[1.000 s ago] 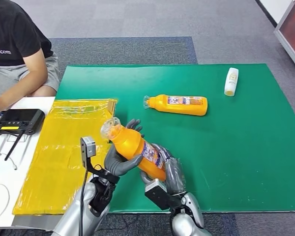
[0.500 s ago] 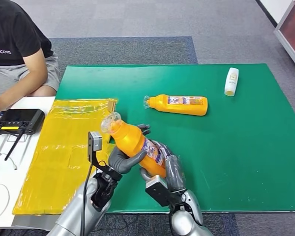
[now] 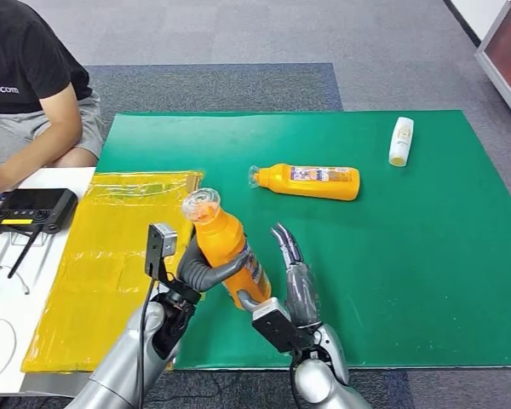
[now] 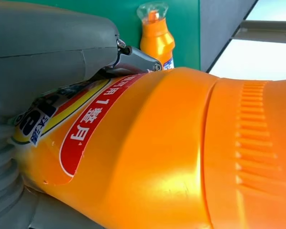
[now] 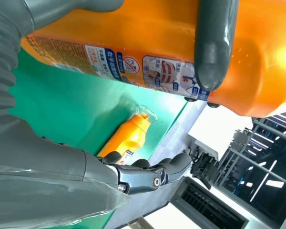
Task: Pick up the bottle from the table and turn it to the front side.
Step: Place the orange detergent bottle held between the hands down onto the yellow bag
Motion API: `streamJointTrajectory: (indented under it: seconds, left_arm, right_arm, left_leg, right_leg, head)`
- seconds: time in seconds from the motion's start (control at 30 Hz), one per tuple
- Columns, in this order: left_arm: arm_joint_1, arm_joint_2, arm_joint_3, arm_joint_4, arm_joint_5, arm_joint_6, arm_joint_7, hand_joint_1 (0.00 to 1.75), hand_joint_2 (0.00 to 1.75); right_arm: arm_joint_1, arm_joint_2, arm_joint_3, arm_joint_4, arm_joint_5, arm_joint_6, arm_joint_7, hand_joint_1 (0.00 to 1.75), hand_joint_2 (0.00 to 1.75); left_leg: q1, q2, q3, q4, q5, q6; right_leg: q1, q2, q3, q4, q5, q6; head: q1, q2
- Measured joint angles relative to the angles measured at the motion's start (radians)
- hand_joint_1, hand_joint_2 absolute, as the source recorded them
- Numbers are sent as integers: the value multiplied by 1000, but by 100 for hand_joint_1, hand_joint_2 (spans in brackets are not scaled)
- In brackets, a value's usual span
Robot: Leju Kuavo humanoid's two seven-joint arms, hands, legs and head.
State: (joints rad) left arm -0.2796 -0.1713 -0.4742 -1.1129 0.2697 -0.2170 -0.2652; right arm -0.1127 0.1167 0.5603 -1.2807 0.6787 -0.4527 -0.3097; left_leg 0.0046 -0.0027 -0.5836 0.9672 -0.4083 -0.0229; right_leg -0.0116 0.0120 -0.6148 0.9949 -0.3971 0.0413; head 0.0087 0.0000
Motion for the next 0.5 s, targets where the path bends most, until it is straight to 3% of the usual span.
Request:
streamJointTrajectory:
  seconds: [0.17, 0.27, 0.5]
  left_arm:
    - [6, 10, 4, -15, -48, 28, -15, 175, 175]
    - [34, 60, 28, -83, -258, 129, -57, 175, 175]
    - [46, 170, 29, -141, -707, 215, -20, 175, 175]
  right_arm:
    - [3, 0, -1, 0, 1, -3, 6, 0, 175]
    - [21, 0, -8, 0, 7, -12, 15, 0, 175]
    - [54, 0, -28, -9, 17, -10, 20, 0, 175]
  left_leg:
    - [0, 0, 0, 0, 0, 0]
    - [0, 0, 0, 0, 0, 0]
    - [0, 0, 0, 0, 0, 0]
  right_leg:
    - [0, 0, 0, 0, 0, 0]
    - [0, 0, 0, 0, 0, 0]
    - [0, 0, 0, 0, 0, 0]
  head:
    - [0, 0]
    - [0, 0]
    - [0, 0]
